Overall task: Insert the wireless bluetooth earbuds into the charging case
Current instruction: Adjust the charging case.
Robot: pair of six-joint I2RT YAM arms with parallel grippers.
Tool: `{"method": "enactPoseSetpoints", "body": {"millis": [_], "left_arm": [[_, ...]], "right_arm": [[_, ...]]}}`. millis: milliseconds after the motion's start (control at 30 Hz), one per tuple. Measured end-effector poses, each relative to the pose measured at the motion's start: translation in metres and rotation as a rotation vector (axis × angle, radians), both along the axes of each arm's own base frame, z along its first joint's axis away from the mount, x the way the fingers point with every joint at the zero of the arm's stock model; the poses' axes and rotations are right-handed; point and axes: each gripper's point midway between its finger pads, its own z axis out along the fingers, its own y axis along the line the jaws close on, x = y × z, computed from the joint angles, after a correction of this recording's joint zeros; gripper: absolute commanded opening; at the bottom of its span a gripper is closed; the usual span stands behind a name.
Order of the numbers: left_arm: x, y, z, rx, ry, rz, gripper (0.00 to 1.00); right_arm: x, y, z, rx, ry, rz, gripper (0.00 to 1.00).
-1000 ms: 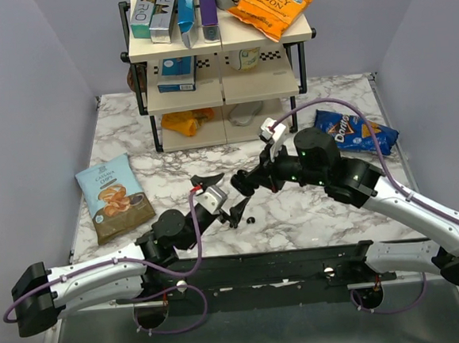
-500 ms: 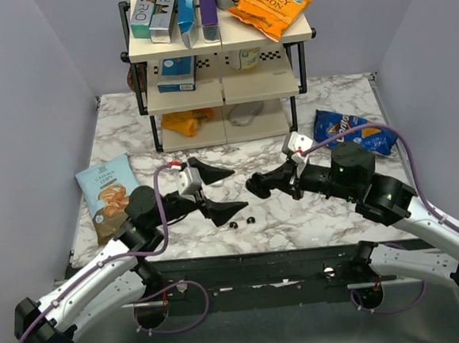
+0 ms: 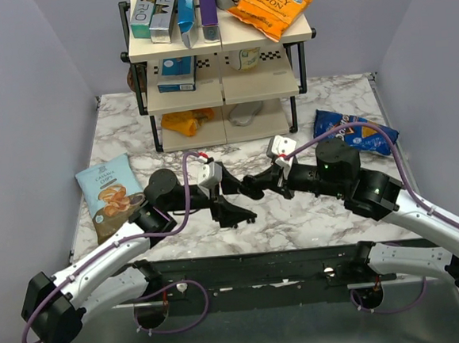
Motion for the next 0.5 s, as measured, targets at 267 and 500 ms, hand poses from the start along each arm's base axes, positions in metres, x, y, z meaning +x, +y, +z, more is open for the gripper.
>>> {"method": "enactPoseSetpoints", "body": {"millis": [267,500], "left_arm": [[0.0008,-0.0023,-0.0042,0.009,0.03,-0.009,0.78],[0.0051,-0.0021,-0.0053,0.014,0.029,0.018,0.79]], "right_arm": [[-0.0009,0.0058,-0.0031,-0.018,-0.007,0.018,0.01],[-0.0016,0.005,-0.0013,-0.02,-0.024,0.015,0.01]]}}
